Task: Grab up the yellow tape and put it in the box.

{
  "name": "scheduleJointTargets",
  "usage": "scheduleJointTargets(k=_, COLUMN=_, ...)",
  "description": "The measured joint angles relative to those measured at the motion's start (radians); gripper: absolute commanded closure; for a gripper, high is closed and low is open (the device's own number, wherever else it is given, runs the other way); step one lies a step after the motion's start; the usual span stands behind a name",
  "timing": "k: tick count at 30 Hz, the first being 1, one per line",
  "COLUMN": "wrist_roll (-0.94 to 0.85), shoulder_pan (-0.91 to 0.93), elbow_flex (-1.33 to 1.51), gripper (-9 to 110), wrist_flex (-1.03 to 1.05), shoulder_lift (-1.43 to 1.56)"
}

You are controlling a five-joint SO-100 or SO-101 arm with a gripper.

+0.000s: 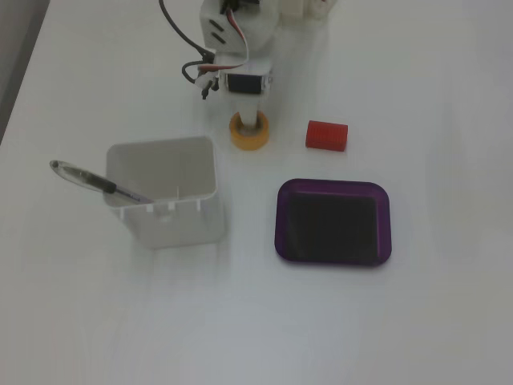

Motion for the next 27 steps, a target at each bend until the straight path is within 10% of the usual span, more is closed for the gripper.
scheduleJointTargets(k=18, wrist_roll=0.091, shoulder_pan=-0.334, elbow_flex=-0.158, gripper=102, wrist_flex=0.295, shoulder_lift=0.575)
scheduleJointTargets(k=27, wrist_roll=0.143, shoulder_pan=-0.485, elbow_flex=-0.219, gripper=102, wrist_flex=0.183, shoulder_lift=0.387)
